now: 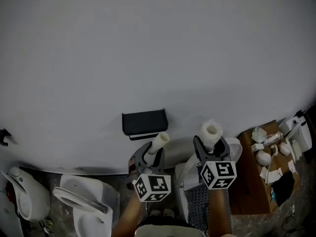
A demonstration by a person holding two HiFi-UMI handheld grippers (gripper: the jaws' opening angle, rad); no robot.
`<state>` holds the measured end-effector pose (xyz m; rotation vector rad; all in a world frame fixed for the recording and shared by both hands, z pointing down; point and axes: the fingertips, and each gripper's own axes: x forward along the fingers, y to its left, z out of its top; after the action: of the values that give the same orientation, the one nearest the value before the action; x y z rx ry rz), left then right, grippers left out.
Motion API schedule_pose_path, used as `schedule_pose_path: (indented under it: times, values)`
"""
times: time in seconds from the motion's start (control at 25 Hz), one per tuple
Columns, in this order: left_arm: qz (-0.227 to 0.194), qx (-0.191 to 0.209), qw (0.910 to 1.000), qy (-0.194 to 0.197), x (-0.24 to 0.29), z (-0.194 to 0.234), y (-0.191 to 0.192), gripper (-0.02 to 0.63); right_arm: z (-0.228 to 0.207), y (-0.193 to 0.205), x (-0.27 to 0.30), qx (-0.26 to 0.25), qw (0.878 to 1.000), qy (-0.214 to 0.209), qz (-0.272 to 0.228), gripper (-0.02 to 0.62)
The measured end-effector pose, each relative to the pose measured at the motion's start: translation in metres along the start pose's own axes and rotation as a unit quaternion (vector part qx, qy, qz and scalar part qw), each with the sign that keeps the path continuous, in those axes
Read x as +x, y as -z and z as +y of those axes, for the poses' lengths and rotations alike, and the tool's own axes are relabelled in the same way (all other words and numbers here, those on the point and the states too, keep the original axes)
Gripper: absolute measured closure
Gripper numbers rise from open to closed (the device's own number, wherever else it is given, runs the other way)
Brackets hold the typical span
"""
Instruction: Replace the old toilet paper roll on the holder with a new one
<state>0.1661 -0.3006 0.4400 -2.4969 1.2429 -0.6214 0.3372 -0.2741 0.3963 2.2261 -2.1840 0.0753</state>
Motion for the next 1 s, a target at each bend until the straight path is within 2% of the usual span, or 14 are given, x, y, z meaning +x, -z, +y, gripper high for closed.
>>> schedule_pose_path:
  times: [0.2,0.4,0.64,0.92,1.0]
  values:
    - [-0.007,-0.084,0.9959,-0.033,-0.024,0.043,0.015,0.430,0.016,0.014,0.012,0.001,1.000,-0.017,0.008,0.285]
    - [-0.006,-0.129,0.9894,-0.066,-0.045,0.078,0.034,0.430,0.031,0.028,0.022,0.000,0.999,-0.029,0.019,0.285]
    - [-0.013,-0.158,0.9821,-0.102,-0.064,0.115,0.046,0.430,0.043,0.044,0.038,-0.008,0.999,-0.042,0.034,0.285]
    - [-0.011,-0.176,0.9755,-0.132,-0.084,0.141,0.061,0.430,0.053,0.070,0.051,-0.063,0.994,-0.050,0.078,0.285]
    - [-0.010,-0.177,0.9750,-0.134,-0.086,0.145,0.062,0.430,0.053,0.076,0.057,-0.094,0.990,-0.053,0.093,0.285]
